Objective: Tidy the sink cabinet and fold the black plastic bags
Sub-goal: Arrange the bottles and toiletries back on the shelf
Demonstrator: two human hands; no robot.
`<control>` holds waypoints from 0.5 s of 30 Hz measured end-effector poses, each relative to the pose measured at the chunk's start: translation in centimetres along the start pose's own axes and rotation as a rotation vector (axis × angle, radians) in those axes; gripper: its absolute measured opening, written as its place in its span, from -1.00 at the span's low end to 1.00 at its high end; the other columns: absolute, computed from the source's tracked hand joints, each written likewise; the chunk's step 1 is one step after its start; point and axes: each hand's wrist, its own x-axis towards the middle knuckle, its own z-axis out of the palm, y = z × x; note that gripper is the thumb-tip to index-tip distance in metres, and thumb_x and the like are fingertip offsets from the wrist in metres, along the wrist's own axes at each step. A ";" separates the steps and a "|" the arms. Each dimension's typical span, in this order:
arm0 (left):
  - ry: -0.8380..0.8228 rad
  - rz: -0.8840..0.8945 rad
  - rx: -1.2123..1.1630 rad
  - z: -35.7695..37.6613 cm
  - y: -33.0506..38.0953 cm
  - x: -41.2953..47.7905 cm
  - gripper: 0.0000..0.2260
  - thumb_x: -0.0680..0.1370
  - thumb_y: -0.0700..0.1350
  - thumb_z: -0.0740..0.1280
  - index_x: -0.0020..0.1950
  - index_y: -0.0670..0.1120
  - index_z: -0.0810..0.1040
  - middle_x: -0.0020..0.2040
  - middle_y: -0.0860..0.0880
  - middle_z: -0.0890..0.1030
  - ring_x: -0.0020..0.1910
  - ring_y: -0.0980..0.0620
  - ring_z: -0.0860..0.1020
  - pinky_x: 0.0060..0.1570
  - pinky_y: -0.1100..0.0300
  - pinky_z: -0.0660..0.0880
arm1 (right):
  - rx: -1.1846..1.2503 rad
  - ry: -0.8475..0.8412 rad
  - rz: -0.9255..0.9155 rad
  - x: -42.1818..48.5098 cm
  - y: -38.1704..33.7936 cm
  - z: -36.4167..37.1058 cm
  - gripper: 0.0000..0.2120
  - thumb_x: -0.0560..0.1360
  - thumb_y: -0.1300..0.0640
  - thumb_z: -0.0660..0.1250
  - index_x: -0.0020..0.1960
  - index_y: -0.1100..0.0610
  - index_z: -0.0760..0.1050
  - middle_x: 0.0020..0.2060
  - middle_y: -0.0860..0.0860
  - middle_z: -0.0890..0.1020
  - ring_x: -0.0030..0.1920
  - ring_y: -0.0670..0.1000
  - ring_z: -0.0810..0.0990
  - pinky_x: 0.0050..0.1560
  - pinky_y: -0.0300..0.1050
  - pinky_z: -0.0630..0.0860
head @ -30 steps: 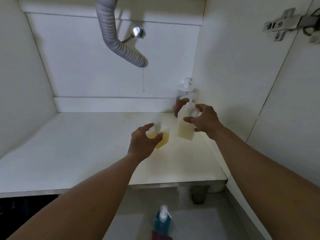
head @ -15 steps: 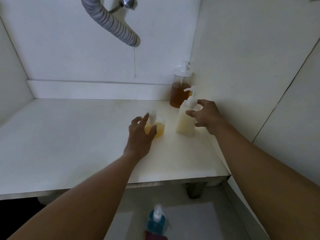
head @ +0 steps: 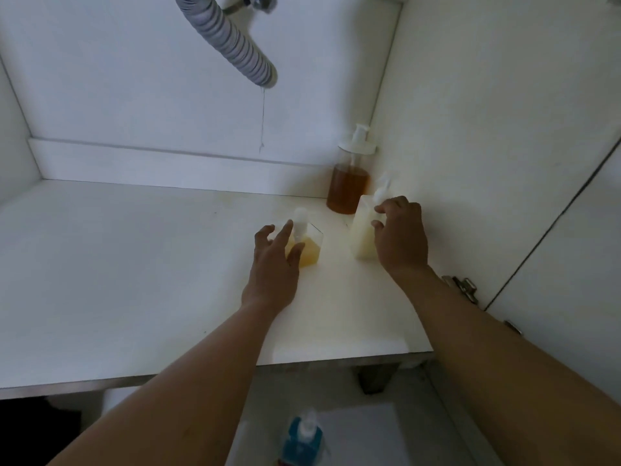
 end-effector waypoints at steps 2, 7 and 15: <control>0.004 0.002 -0.009 0.1 -0.1 0.1 -0.55 0.69 0.00 0.20 0.59 0.08 0.25 0.55 0.01 0.15 0.47 -0.01 0.31 0.24 0.18 0.25 | 0.013 0.007 0.012 0.7 0.0 0.7 -0.74 0.50 0.25 0.40 0.18 0.17 0.54 0.15 0.07 0.53 0.23 0.13 0.41 -0.05 -0.01 0.52; 0.026 0.009 -0.013 0.2 -0.3 0.3 -0.54 0.69 -0.01 0.22 0.59 0.06 0.26 0.56 0.00 0.16 0.49 -0.06 0.30 0.36 0.02 0.33 | -0.041 -0.023 0.036 2.8 0.5 2.3 -0.71 0.50 0.24 0.41 0.22 0.15 0.53 0.19 0.08 0.50 0.25 0.13 0.42 0.00 0.03 0.54; 0.048 0.003 -0.047 0.4 -0.6 0.5 -0.53 0.67 0.02 0.25 0.58 0.06 0.28 0.55 0.00 0.22 0.46 -0.05 0.33 0.25 0.16 0.28 | -0.138 -0.159 0.036 5.5 0.7 4.2 -0.54 0.57 0.27 0.21 0.45 0.07 0.37 0.29 0.06 0.39 0.26 0.13 0.44 0.04 0.08 0.50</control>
